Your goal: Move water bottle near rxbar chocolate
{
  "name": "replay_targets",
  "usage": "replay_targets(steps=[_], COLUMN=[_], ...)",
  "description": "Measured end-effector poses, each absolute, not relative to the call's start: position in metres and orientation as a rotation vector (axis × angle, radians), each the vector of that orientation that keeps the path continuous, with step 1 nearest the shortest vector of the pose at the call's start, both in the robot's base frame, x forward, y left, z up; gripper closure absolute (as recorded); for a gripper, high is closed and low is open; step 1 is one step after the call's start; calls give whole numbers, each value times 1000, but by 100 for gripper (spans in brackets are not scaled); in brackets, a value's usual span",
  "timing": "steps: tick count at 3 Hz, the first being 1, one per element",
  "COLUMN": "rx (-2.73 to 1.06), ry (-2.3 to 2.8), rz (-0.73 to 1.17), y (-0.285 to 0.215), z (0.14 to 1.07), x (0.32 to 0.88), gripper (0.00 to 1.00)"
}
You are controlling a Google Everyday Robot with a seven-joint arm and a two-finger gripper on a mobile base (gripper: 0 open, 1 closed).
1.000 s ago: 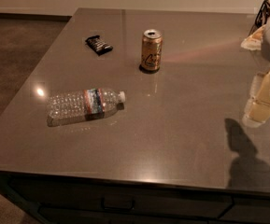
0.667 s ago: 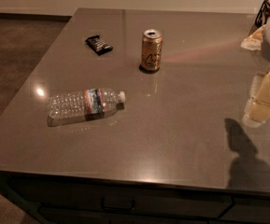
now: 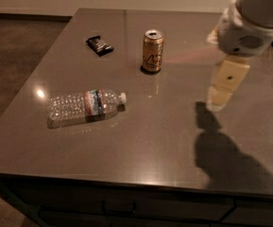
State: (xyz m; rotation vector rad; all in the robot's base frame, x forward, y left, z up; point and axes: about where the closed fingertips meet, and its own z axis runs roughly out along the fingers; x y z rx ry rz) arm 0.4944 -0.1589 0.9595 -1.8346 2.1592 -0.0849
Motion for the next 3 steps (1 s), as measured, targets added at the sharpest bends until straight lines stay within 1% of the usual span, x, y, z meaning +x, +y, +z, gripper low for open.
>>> replay_targets(steps=[1, 3], rx=[-1939, -2217], ry=[2099, 1892], rz=[-77, -50], y=[-118, -16], z=[942, 906], x=[513, 525], gripper=[0, 0])
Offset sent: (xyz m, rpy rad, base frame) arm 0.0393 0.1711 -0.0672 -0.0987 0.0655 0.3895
